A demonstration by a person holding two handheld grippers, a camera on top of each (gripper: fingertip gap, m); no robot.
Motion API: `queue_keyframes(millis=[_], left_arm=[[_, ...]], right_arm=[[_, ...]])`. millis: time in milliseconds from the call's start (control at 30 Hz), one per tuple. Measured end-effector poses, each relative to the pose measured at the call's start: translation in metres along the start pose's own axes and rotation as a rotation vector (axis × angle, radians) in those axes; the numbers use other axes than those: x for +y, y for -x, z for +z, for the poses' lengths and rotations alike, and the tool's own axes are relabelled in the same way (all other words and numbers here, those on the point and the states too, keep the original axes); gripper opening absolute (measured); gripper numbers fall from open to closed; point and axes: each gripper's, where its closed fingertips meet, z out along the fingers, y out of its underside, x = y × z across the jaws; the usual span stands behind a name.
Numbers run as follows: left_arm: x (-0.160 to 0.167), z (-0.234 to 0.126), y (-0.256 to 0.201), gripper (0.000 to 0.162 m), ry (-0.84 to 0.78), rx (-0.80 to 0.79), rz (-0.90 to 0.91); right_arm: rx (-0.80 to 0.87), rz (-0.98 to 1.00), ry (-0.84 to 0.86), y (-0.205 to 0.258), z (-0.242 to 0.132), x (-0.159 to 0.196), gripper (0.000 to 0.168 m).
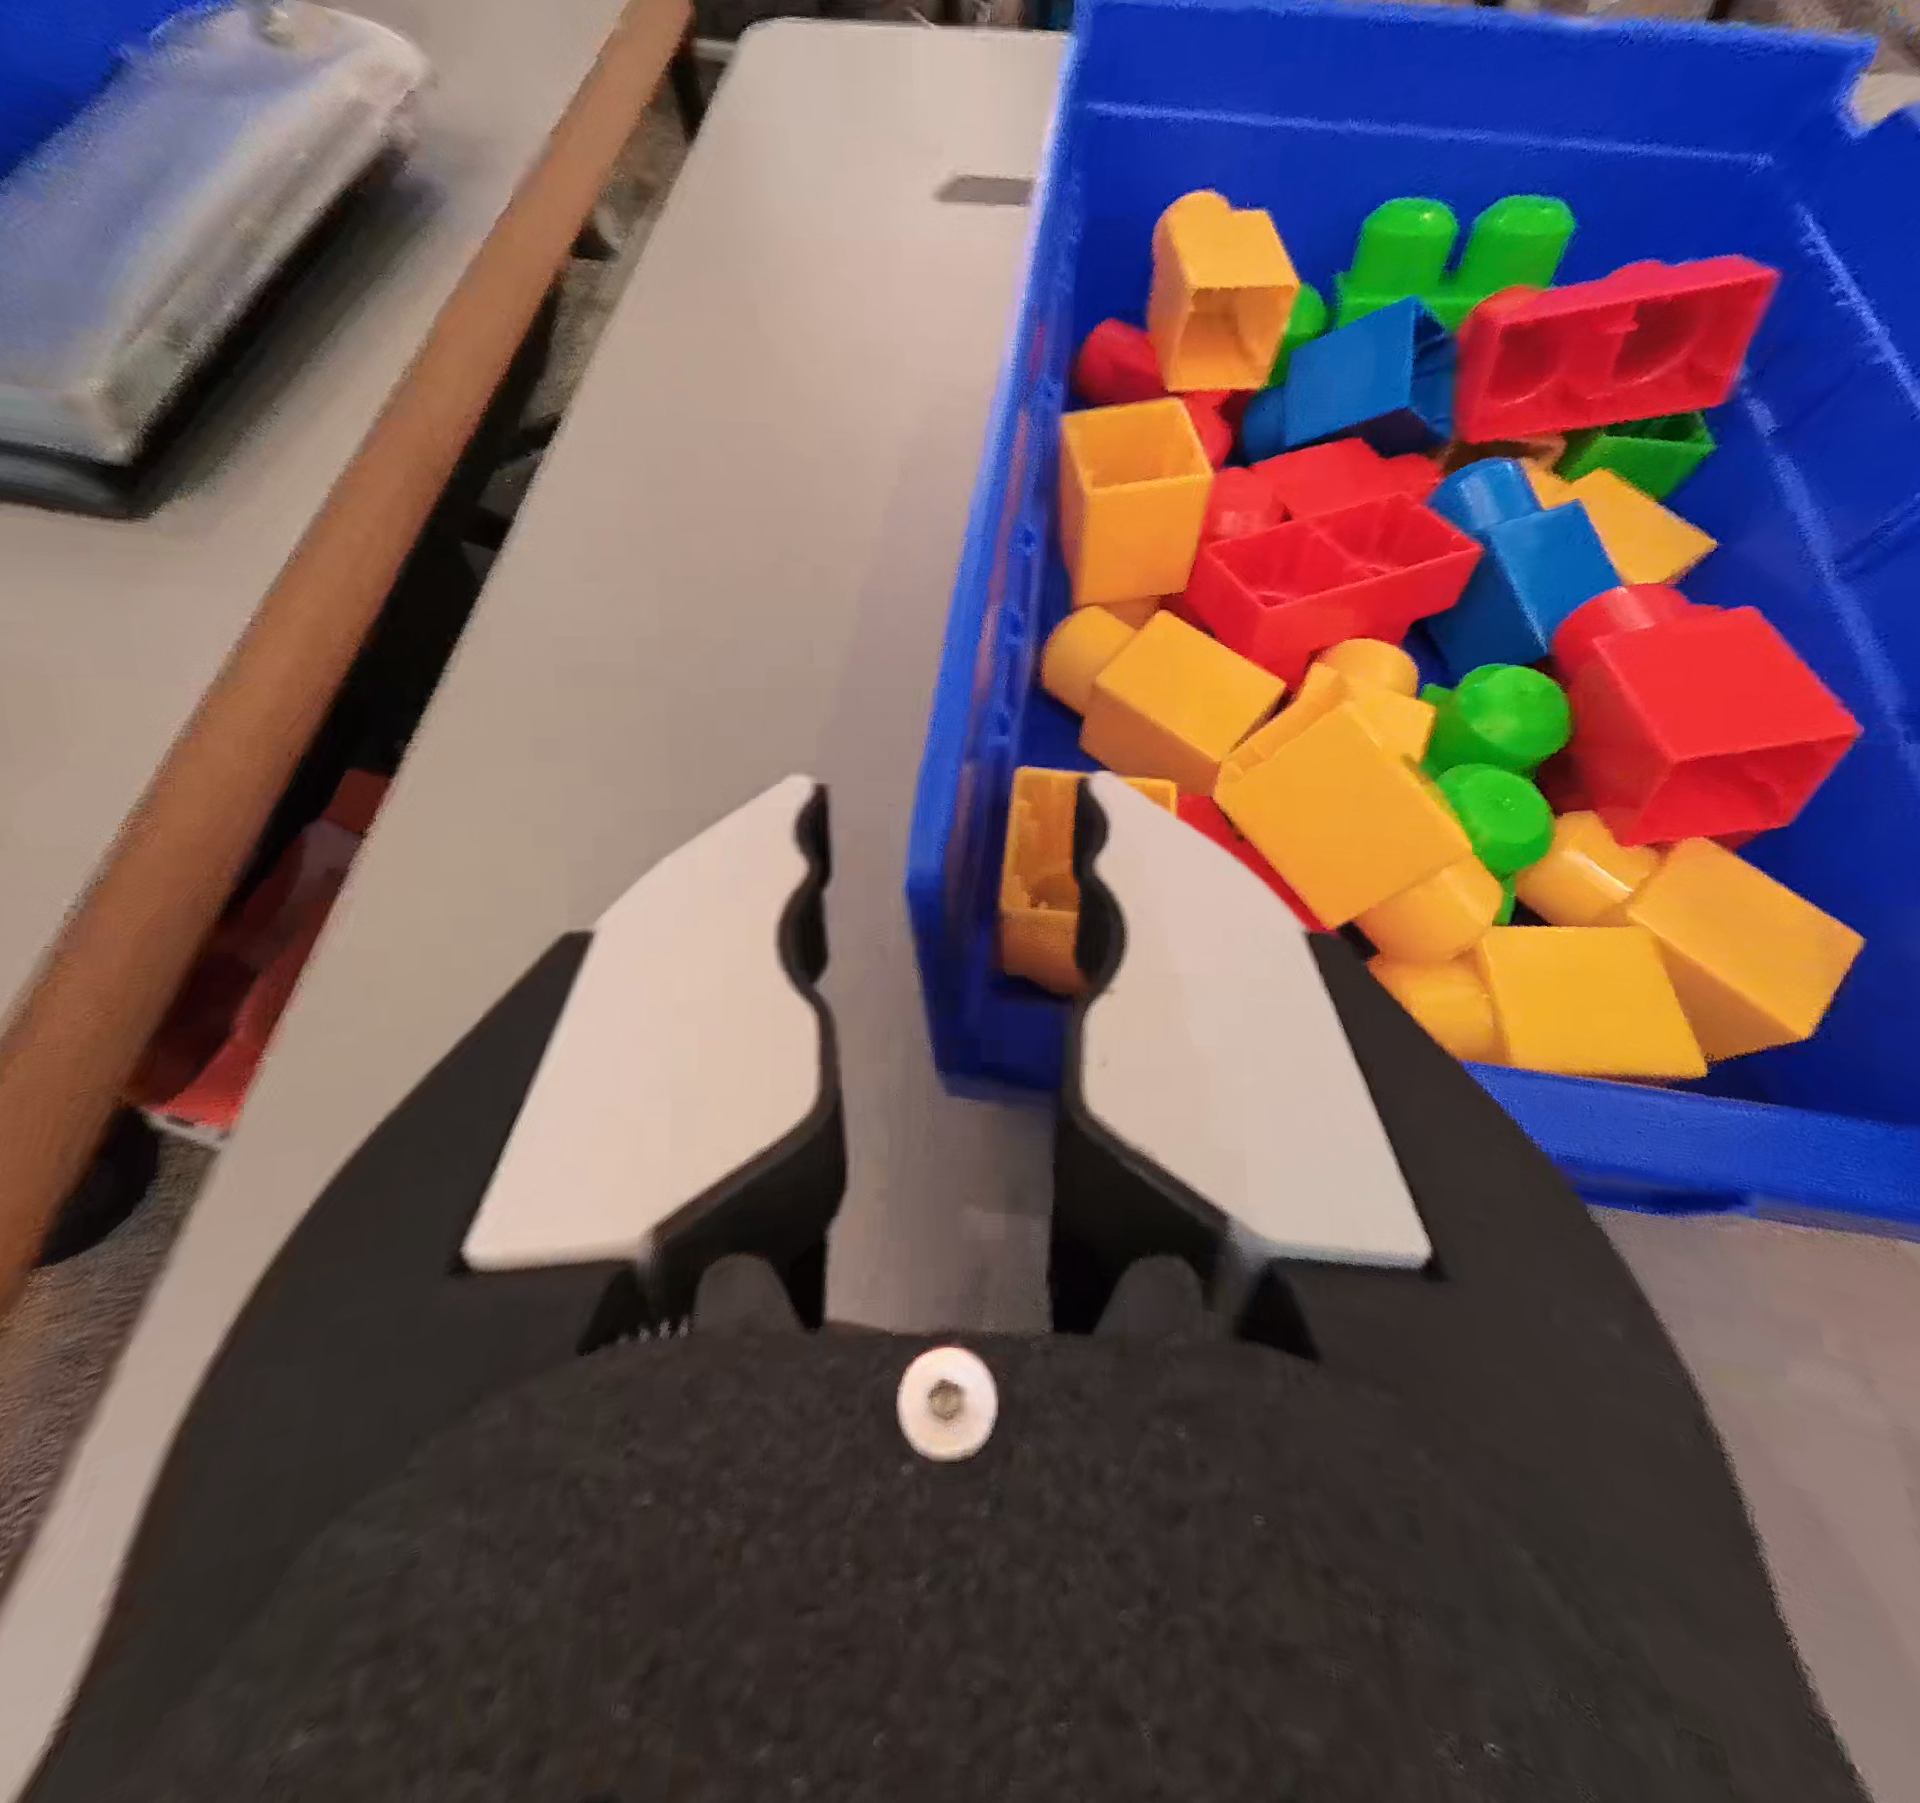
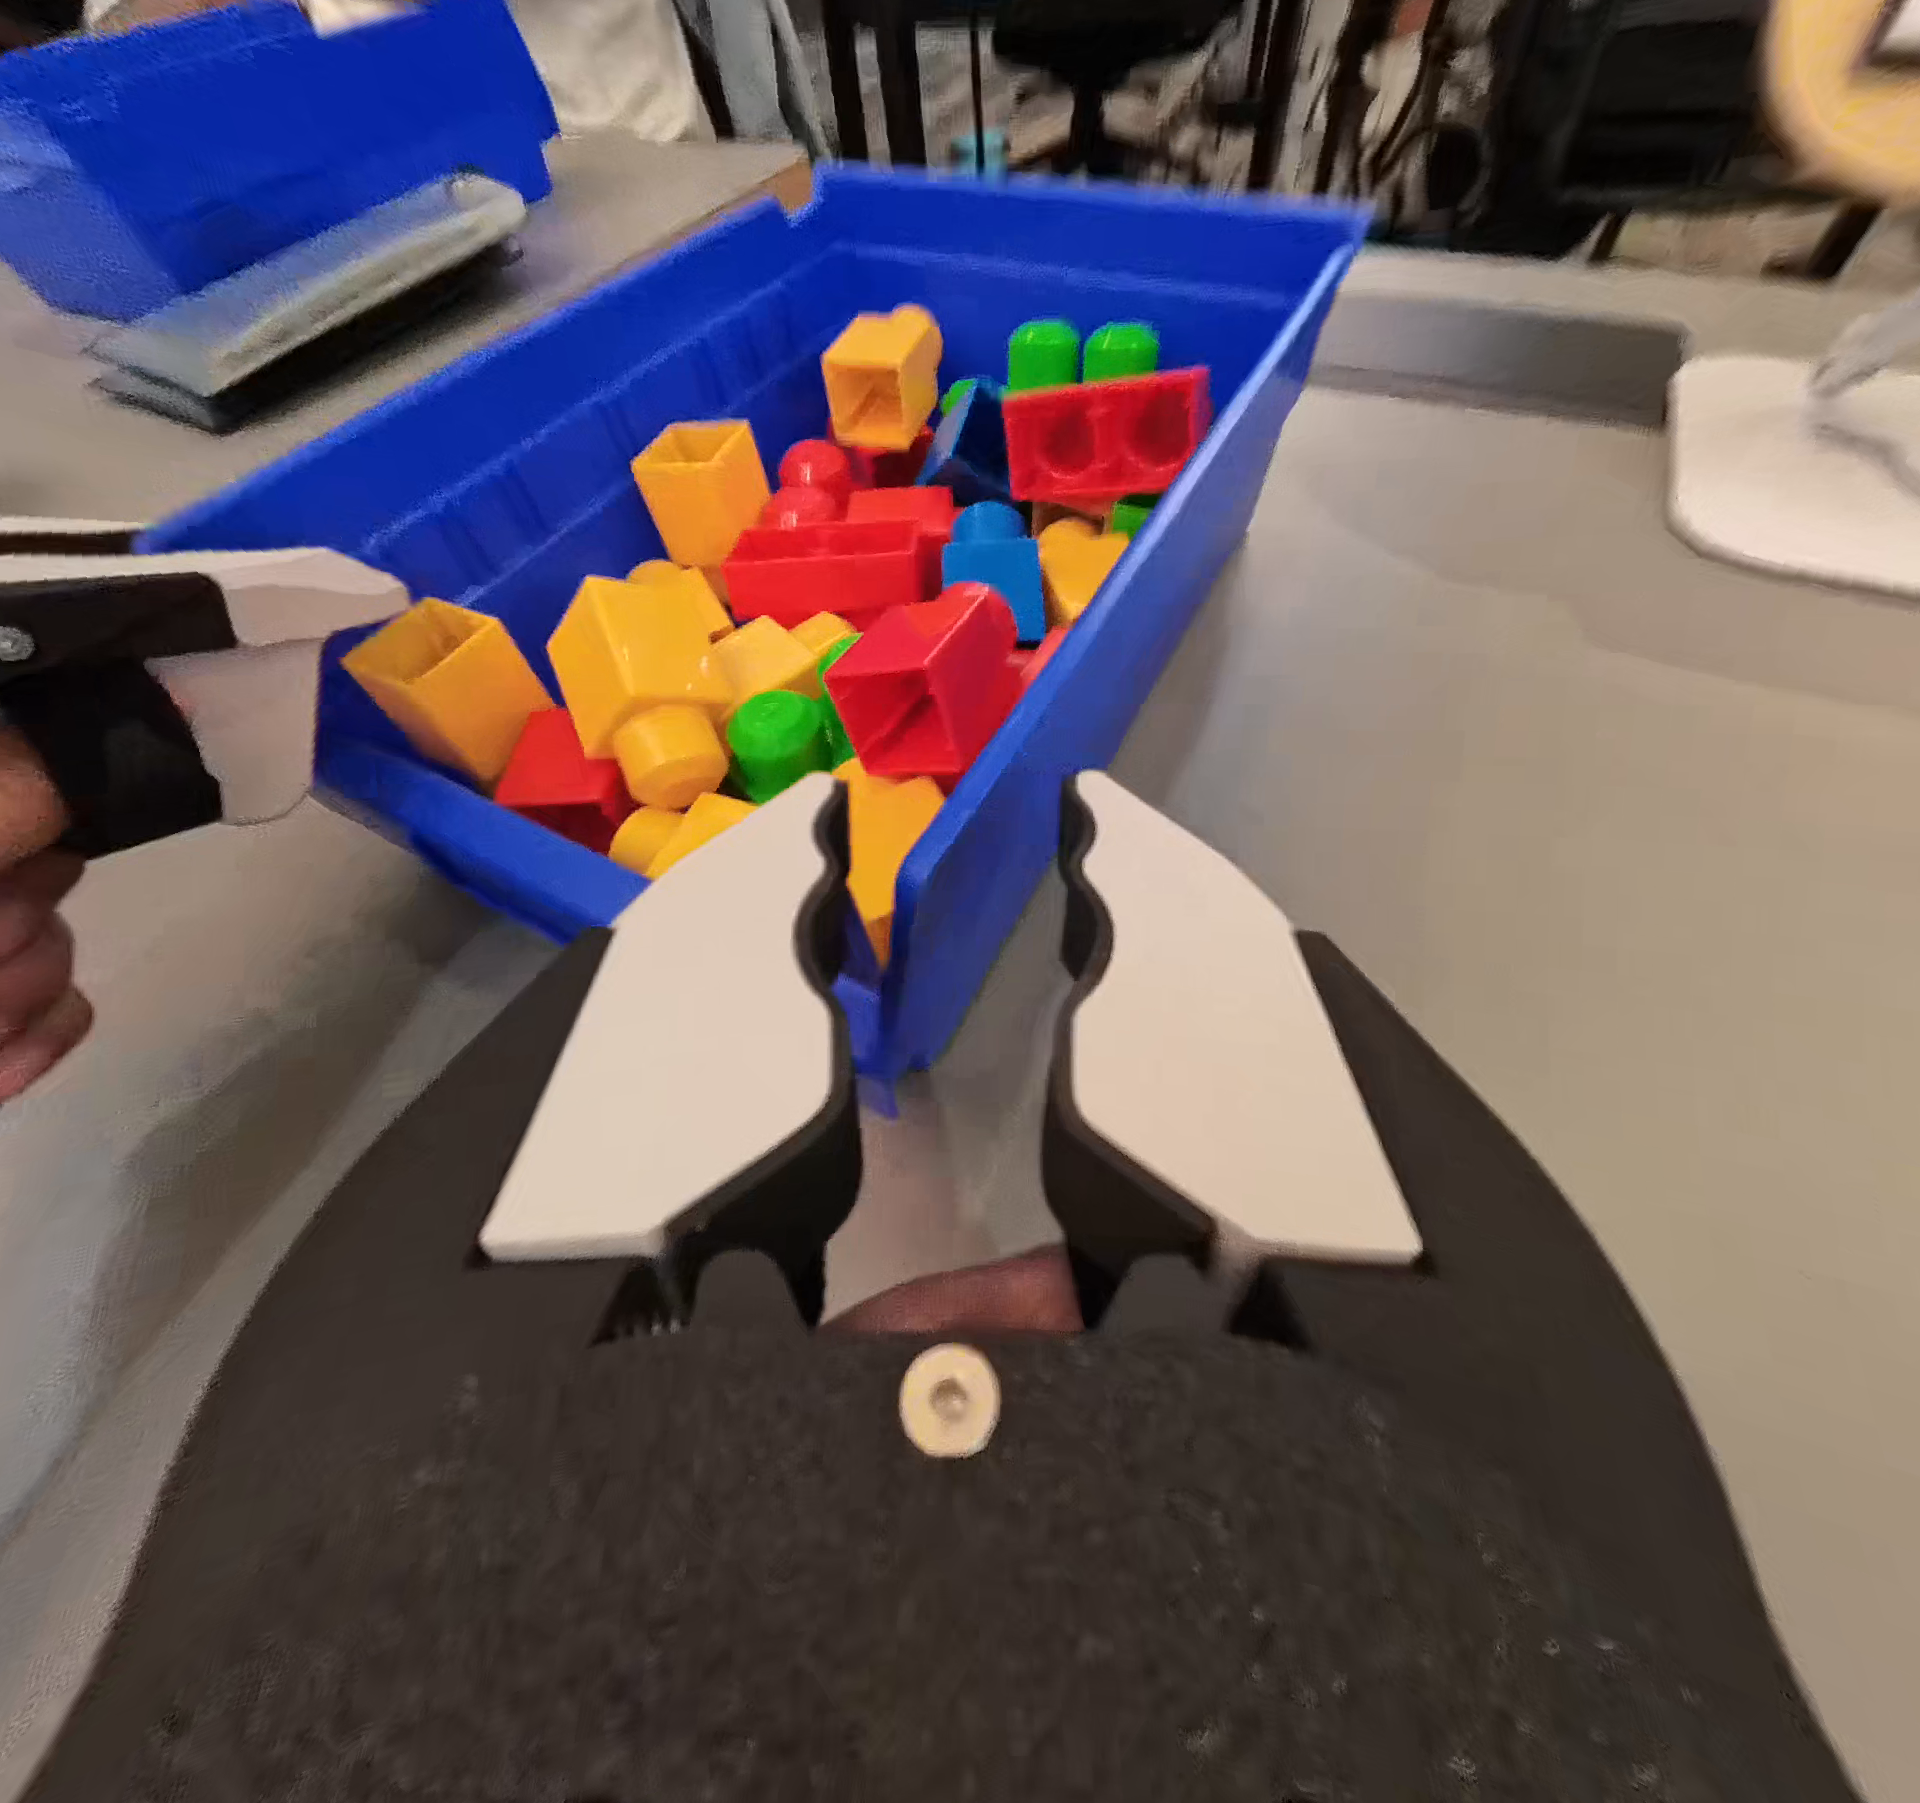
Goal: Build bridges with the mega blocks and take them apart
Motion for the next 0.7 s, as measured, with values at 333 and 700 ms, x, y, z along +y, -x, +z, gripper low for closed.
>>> queue_keyframes(millis=[333,700], left_arm=[[-0.061,-0.104,-0.104,0.056,-0.250,0.160,-0.072],[0.062,-0.156,-0.333,0.057,-0.159,0.632,0.051]], right_arm=[[-0.277,-0.225,0.010,-0.082,-0.132,-0.002,0.036],[-0.074,-0.068,0.023,-0.260,-0.235,0.082,0.036]])
